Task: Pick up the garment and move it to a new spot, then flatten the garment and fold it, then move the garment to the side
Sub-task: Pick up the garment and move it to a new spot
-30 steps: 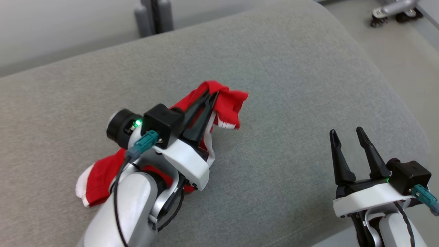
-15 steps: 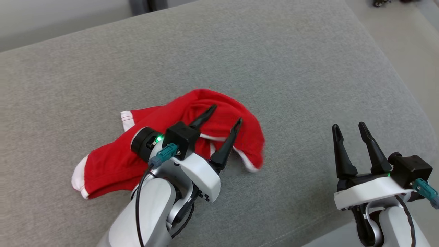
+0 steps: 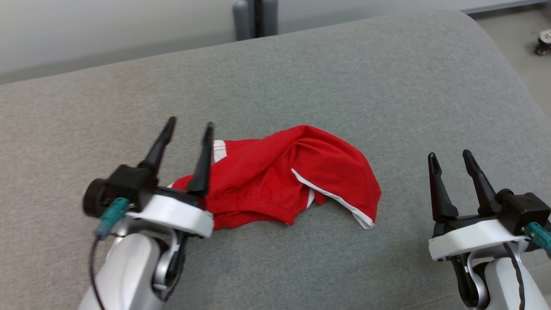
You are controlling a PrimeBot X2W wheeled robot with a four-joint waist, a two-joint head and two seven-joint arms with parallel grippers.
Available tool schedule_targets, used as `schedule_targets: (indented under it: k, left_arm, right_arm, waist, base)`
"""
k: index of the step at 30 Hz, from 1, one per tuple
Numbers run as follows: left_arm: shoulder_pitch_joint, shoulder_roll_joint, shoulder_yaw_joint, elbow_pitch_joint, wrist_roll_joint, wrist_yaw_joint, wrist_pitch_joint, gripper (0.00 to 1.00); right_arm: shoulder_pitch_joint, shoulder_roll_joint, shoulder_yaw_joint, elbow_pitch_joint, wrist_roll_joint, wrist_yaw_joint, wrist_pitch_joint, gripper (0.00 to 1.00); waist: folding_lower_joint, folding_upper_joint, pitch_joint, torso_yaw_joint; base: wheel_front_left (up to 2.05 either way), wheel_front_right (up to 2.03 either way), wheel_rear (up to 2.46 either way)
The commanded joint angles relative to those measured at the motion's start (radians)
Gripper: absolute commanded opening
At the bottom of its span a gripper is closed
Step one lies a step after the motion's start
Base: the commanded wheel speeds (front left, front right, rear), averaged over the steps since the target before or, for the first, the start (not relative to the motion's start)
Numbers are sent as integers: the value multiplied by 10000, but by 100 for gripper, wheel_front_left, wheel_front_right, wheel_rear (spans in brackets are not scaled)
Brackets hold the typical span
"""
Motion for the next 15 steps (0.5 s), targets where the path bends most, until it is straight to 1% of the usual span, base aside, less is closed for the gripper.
schedule_targets:
  k: [1, 4, 10, 11, 12, 15]
  left_arm:
    - [196, 159, 223, -31, -71, 149, -97, 100]
    - [530, 456, 814, -76, -290, 399, -284, 100]
    - [1320, 1040, 1857, -288, -611, 730, -528, 100]
    - [1463, 1126, 2003, -343, -668, 748, -549, 100]
    - [1716, 1312, 2243, -302, -839, 630, -579, 100]
    - [2102, 1437, 2391, -351, -944, 486, -635, 100]
  right_arm:
    - [92, -47, -58, -68, -56, -3, 35, 100]
    - [148, -47, -132, -155, -166, -3, 154, 100]
    - [319, -53, -180, -297, -316, -3, 362, 100]
    - [345, -48, -180, -322, -353, -3, 385, 100]
    - [409, -48, -149, -362, -394, -3, 465, 100]
    - [582, -50, -150, -409, -431, -3, 562, 100]
  waist:
    - [0, 0, -272, 339]
    - [0, 0, -413, 622]
    - [0, 0, -701, 1027]
    - [0, 0, -757, 1083]
    - [0, 0, -892, 1162]
    - [0, 0, -1100, 1254]
  base:
    - [0, 0, 0]
    - [0, 0, 0]
    - [0, 0, 0]
    - [0, 0, 0]
    - [0, 0, 0]
    - [0, 0, 0]
